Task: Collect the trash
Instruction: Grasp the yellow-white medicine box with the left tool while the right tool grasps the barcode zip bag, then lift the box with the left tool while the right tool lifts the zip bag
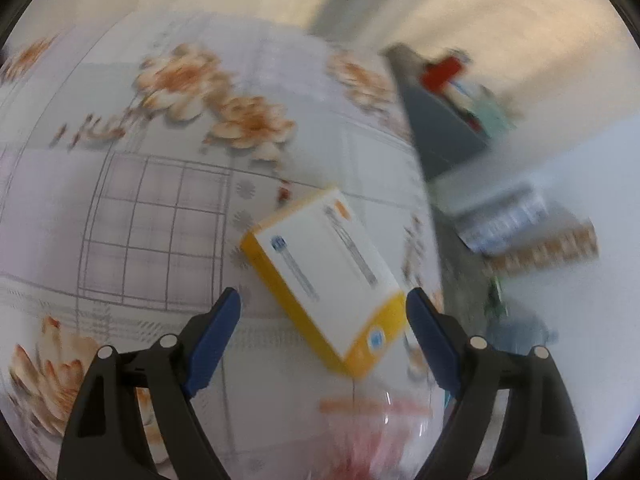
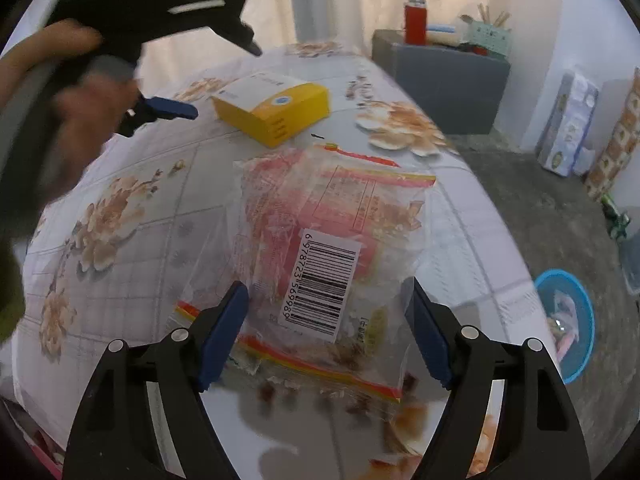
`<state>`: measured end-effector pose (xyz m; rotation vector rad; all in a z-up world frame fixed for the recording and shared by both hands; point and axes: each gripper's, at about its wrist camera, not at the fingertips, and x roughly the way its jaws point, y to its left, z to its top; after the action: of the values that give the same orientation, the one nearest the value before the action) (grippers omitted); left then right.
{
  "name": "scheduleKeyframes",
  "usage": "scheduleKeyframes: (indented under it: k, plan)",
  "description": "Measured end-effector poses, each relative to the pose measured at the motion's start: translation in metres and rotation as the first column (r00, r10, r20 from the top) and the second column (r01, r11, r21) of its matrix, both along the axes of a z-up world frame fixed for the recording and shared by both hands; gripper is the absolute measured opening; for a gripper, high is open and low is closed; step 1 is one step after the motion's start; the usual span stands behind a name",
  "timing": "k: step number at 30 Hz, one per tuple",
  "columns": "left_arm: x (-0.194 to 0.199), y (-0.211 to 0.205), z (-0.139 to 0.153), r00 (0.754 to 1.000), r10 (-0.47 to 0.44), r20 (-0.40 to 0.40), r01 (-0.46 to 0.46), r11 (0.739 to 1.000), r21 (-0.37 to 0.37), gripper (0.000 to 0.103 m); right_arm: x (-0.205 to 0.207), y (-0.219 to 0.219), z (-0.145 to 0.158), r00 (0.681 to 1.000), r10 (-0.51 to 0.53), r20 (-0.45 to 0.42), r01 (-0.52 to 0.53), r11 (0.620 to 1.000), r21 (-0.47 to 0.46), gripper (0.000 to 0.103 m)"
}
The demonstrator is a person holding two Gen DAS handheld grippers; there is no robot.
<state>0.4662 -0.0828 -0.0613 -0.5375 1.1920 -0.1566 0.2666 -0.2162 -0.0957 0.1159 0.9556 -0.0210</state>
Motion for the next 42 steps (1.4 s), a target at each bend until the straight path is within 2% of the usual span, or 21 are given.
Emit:
scheduleKeyframes:
  k: [3,7,8,14,16,18,21,24,30,36,42]
  plan:
    - [0.012,-0.007,-0.007,0.995,0.087,-0.046,-0.086,0.996,0.022,0.084,-0.007,-0.006,0.001,1.000,-0.008,0.012,0.008,1.000,0.018,0.074]
    - [0.023,-0.019,-0.017,0.984,0.150,-0.097,-0.142,0.986,0.085,0.087,-0.011,-0.006,0.002,1.000,-0.004,0.027,0.004,1.000,0.022,0.073]
    - [0.025,-0.023,-0.018,0.983,0.158,-0.097,-0.147,0.984,0.104,0.090,-0.012,-0.006,0.002,1.000,-0.004,0.029,0.004,1.000,0.020,0.073]
    - [0.041,-0.046,-0.020,0.987,0.149,-0.065,-0.126,0.953,0.275,0.091,-0.017,-0.011,0.004,0.999,-0.006,0.036,0.005,0.999,0.032,0.073]
    - [0.045,-0.056,-0.022,0.995,0.081,-0.057,-0.056,0.934,0.352,0.091,-0.018,-0.014,0.005,0.999,-0.013,0.037,0.012,0.999,0.039,0.073]
    - [0.045,-0.061,-0.024,0.999,0.019,-0.040,-0.002,0.922,0.387,0.091,-0.019,-0.018,0.005,0.999,-0.020,0.039,0.018,0.998,0.052,0.073]
    - [0.033,-0.056,-0.023,0.997,-0.076,0.024,0.061,0.915,0.399,0.087,-0.021,-0.022,0.006,0.999,-0.022,0.044,0.018,0.997,0.081,0.074]
    - [0.020,-0.048,-0.020,0.985,-0.164,0.047,0.133,0.910,0.393,0.083,-0.022,-0.027,0.007,0.999,-0.020,0.048,0.014,0.994,0.112,0.074]
    - [-0.021,-0.006,-0.020,0.931,-0.356,0.080,0.304,0.879,0.367,0.082,-0.023,-0.029,0.008,0.998,-0.023,0.054,0.015,0.991,0.133,0.074]
    - [-0.081,0.058,-0.021,0.884,-0.457,0.099,0.403,0.851,0.337,0.082,-0.024,-0.023,0.009,0.998,-0.003,0.057,-0.005,0.990,0.138,0.074]
    - [-0.153,0.099,-0.020,0.836,-0.536,0.113,0.469,0.807,0.361,0.082,-0.022,-0.001,0.008,0.996,0.075,0.042,-0.079,0.992,0.096,0.073]
